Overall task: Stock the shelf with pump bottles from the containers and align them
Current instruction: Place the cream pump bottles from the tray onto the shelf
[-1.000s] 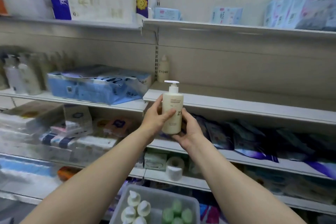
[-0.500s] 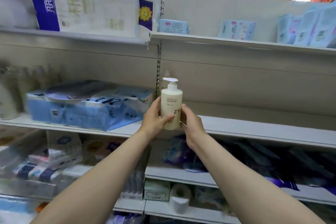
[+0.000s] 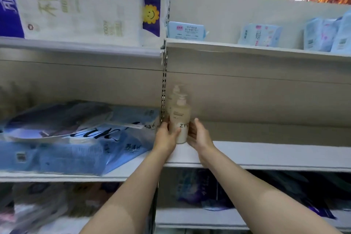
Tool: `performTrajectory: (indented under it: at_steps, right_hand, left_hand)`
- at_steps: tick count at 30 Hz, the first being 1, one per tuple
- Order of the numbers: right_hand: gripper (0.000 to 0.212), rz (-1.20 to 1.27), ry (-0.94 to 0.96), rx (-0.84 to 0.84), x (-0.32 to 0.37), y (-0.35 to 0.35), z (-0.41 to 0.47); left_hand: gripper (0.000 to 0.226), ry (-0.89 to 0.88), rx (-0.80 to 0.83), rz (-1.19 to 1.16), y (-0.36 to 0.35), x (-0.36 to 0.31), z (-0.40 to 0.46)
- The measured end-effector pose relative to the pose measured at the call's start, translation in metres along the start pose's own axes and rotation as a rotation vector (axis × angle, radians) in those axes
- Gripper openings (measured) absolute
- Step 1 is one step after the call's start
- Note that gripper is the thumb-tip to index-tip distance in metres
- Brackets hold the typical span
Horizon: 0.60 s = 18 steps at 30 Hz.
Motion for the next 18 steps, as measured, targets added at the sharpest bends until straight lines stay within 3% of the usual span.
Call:
performTrajectory:
  at_steps: [6,13,18]
  right_hand:
    - [0.042,-0.048,-0.003,-0.072,0.009,-0.013,0.038]
    - [0.027,0.071,0.108,-0.177,-0.001,-0.001,0.055]
    - [0.025,0.124,0.140,-0.150,-0.002,-0.001,0.055]
  left_hand:
    - [0.042,0.105,-0.098,-0.043,-0.011,0.018,0.037]
    - [0.041,-0.009,-0.237,-0.002,-0.004,0.025,0.039]
    - [0.038,0.002,-0.228,0.019,-0.006,0.026,0.039]
Point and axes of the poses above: each hand's wrist, its own z-axis towards the middle knuckle, its own y-axis out of the back of the hand, x = y × z, the point moved 4 cm from there along z, towards the middle knuckle, and after that the axes turned 13 degrees about -y, right-handed, at the moved point
